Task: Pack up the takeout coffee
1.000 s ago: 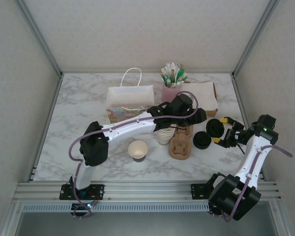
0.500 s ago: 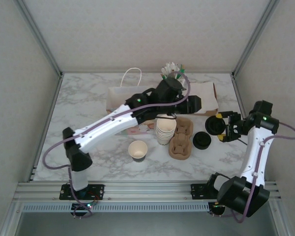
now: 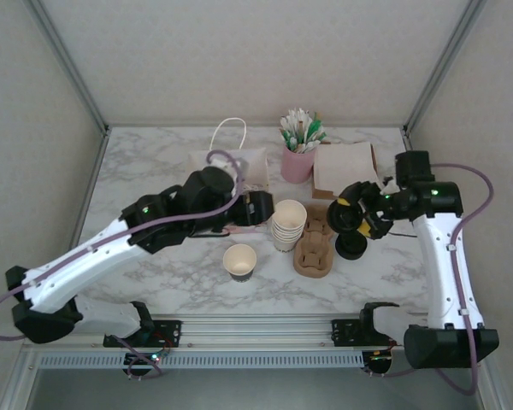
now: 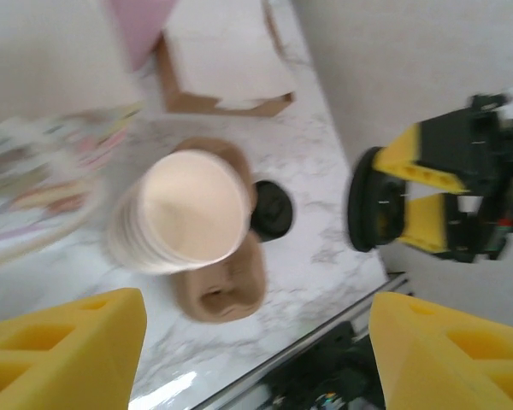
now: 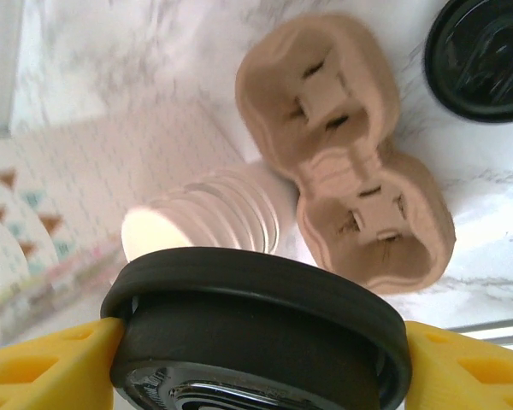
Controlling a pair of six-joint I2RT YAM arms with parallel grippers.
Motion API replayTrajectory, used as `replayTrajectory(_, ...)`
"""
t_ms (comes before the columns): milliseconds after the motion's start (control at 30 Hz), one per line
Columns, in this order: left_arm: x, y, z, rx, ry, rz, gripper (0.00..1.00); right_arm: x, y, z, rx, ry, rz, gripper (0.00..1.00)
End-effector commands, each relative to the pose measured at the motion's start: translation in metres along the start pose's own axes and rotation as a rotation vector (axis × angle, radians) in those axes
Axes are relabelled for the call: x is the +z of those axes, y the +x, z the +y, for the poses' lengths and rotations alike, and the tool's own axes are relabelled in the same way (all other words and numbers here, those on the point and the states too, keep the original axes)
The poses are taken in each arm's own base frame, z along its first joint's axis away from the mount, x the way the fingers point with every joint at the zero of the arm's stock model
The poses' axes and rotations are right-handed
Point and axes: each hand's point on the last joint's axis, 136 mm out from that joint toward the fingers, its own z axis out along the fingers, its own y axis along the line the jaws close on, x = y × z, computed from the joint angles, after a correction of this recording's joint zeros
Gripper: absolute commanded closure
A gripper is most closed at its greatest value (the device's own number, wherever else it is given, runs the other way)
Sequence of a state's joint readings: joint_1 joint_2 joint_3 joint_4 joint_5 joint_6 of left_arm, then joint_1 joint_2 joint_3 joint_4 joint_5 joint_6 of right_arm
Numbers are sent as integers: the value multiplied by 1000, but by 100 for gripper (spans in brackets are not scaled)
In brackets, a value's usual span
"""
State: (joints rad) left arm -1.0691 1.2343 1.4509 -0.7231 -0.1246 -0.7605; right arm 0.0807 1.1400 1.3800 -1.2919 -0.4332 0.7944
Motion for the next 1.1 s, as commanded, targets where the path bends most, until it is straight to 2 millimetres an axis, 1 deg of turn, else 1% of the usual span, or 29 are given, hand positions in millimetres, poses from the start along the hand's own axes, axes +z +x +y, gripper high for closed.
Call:
replayTrajectory(0,-12,16,53,-63,-141,-18,30,-7,20,13,-131,28,-16,23)
replayTrajectory(100,-24,30,83,-123,-191,-39,29,-1,40,30,-240,34,1,23)
replayTrajectory(233,-36,46,114,-195,-230,-63,29,20,71,45,-382,69,63,23)
replayTrajectory(300,-34,59,128,-221,-250,-54,28,36,86,50,-469,91,83,22)
replayTrajectory(367,-30,73,145,-250,-286,-40,28,52,97,53,-520,110,108,22)
replayTrajectory(400,-28,81,154,-269,-304,-32,29,62,106,55,-552,120,125,22)
replayTrajectory(433,-27,87,160,-289,-312,-29,29,69,111,57,-579,128,135,23)
replayTrajectory(567,-26,103,182,-358,-326,-46,28,96,140,67,-724,168,174,22)
replayTrajectory(633,-25,112,194,-387,-336,-58,28,111,152,67,-797,208,195,22)
replayTrajectory(700,-24,118,201,-421,-323,-67,28,125,163,67,-843,238,216,22)
replayTrajectory(800,-21,125,206,-454,-312,-64,28,142,171,67,-867,255,232,23)
replayTrajectory(1067,-15,131,211,-442,-337,-39,28,171,186,73,-824,225,261,22)
